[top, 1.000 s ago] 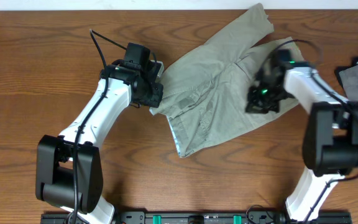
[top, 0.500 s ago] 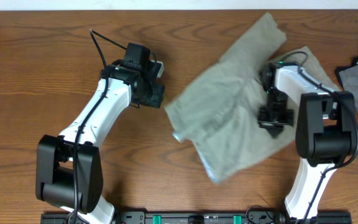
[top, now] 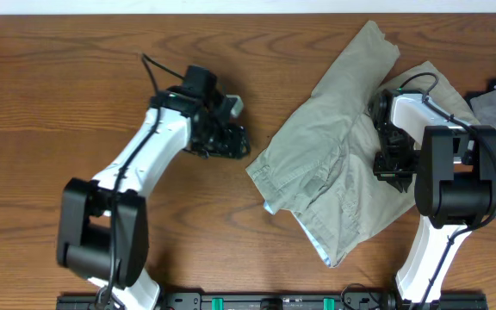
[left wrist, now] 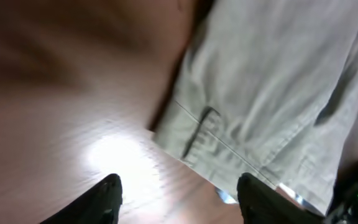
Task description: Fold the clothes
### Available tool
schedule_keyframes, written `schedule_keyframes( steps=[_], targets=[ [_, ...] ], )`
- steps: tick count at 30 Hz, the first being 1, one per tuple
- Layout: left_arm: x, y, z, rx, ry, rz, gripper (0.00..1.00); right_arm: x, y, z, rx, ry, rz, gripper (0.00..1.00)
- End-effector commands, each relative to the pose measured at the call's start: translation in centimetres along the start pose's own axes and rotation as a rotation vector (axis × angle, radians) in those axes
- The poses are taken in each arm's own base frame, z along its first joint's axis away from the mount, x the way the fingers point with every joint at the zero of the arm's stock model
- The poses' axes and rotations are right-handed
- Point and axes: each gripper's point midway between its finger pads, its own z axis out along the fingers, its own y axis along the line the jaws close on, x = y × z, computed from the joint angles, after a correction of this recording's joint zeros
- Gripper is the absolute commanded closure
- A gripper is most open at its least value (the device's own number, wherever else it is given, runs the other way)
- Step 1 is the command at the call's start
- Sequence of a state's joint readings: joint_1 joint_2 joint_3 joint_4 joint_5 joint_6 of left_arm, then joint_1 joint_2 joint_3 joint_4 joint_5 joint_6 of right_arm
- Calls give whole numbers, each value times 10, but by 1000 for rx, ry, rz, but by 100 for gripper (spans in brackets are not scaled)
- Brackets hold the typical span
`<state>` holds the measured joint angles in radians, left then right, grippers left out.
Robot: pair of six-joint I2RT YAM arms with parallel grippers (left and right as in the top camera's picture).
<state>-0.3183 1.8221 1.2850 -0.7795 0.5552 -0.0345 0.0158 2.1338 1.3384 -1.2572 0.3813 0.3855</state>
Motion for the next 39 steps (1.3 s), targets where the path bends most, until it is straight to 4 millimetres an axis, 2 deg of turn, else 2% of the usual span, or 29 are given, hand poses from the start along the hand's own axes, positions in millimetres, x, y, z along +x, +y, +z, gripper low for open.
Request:
schedule_keyframes(
  steps=[1, 4, 7, 13, 14, 16, 18, 19, 21, 24, 26, 31, 34, 37, 39],
  targets=[
    [16, -7, 29, 51, 101, -81, 39, -2, 0, 6, 16, -1, -8, 93],
    [22, -2, 50, 41, 155, -129, 41, -2, 4, 6, -6, 2, -5, 93],
    [28, 6, 65, 34, 195, -185, 49, -2, 5, 6, -8, 2, -5, 93],
    [28, 11, 74, 32, 207, -220, 51, -4, 7, 6, -19, -4, -1, 93],
    [27, 11, 75, 33, 204, -218, 54, -4, 7, 6, -19, -5, -1, 93],
    [26, 11, 75, 35, 198, -215, 67, -4, 7, 6, -19, -6, -1, 93],
    [24, 10, 75, 37, 190, -210, 81, -4, 7, 6, -19, -6, -1, 93],
    [22, 11, 75, 39, 183, -208, 92, -4, 7, 6, -19, -6, -1, 93],
    [16, 13, 72, 40, 167, -211, 94, -4, 7, 6, -19, -6, 0, 93],
    [-1, 23, 60, 42, 116, -231, 94, -4, 7, 6, -19, -6, -1, 93],
    [-19, 38, 45, 35, 56, -256, 94, -4, 7, 6, -19, -6, 0, 93],
    [-70, 99, -13, -38, -156, -335, 94, -4, 6, 6, -19, -3, -3, 93],
    [-97, 130, -37, -47, -294, -330, 94, -3, 6, 6, -18, -2, -4, 92],
    [-112, 149, -53, -61, -381, -306, 94, -3, 6, 6, -18, -2, -21, 92],
    [-116, 154, -57, -66, -405, -297, 94, -3, 6, 6, -18, -2, -32, 91]
  ],
)
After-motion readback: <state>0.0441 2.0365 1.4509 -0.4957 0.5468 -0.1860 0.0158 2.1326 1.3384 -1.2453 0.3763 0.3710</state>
